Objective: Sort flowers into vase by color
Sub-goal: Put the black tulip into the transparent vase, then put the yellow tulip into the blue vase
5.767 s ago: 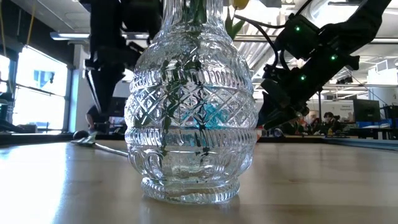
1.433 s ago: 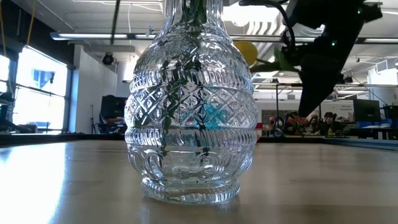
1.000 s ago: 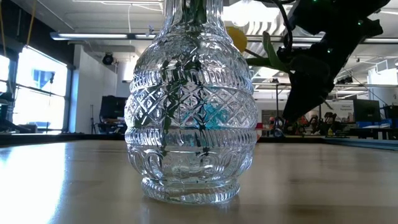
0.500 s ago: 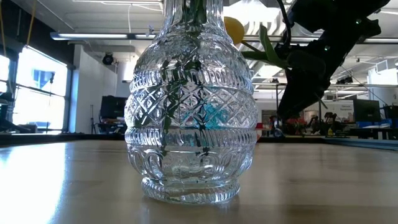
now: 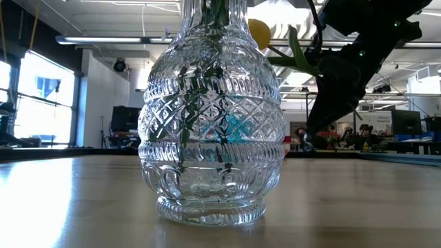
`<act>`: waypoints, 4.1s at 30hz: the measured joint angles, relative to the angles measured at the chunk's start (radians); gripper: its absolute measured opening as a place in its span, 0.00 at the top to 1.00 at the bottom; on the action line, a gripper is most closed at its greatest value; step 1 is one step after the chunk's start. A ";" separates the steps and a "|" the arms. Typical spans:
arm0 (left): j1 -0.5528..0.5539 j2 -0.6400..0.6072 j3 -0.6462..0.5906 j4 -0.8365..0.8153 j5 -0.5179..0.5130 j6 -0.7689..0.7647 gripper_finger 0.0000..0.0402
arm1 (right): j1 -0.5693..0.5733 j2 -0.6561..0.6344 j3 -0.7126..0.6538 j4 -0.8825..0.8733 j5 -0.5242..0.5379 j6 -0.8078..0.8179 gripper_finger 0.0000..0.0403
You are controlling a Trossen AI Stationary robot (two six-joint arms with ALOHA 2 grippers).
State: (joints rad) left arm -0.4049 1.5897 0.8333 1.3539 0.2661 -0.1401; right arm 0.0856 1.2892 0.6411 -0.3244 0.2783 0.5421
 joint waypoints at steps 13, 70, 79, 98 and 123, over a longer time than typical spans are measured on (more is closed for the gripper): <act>0.039 0.083 0.000 -0.002 -0.014 -0.041 0.99 | 0.000 0.000 0.000 0.001 0.002 -0.001 0.35; -0.053 -0.293 0.001 -1.432 -0.732 0.011 0.51 | -0.128 0.177 0.085 -0.137 -0.287 -0.153 0.25; -0.052 -0.261 0.001 -1.407 -0.740 0.012 0.51 | -0.132 0.176 0.226 -0.470 -0.258 -0.464 0.16; -0.068 -0.261 0.001 -1.408 -0.752 0.011 0.51 | -0.205 0.174 0.131 -0.121 -0.739 -0.333 0.94; -0.103 -0.261 0.001 -1.375 -0.806 0.013 0.51 | -0.104 0.139 -0.040 0.218 -0.381 -0.412 0.98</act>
State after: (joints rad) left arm -0.5079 1.3285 0.8341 -0.0210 -0.5397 -0.1276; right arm -0.0186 1.4284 0.6009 -0.1067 -0.1031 0.1297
